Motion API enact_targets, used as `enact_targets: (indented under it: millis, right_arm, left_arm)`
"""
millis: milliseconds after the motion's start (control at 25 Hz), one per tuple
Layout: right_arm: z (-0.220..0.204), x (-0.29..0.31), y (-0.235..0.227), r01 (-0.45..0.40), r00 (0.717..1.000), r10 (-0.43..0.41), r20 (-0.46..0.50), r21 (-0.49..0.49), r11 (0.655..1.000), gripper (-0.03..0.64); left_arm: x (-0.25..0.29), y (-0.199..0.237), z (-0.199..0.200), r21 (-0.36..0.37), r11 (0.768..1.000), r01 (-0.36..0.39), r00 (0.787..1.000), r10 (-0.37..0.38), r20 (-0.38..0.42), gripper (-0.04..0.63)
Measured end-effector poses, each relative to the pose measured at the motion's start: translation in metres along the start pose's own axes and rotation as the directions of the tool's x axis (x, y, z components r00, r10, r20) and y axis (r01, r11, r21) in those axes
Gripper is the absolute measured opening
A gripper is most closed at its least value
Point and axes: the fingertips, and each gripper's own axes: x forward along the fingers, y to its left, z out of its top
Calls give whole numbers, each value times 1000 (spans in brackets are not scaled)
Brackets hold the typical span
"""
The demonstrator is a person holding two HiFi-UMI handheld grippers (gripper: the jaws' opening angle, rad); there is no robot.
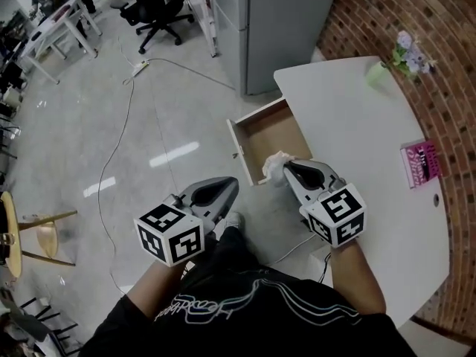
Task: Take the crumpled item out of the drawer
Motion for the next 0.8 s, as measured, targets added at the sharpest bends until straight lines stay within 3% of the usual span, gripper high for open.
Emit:
enact_targets:
  millis: [360, 800]
  right_arm:
    - [54, -90, 49, -56, 978, 57, 201, -10, 998, 51]
    - [84, -149, 82, -1, 952, 39, 304, -121, 993, 49]
  left_arm:
    - [-38, -77, 19, 113, 993, 46, 996, -54, 65, 23]
    - [-72, -130, 50, 239, 970, 52, 983, -92, 160, 23]
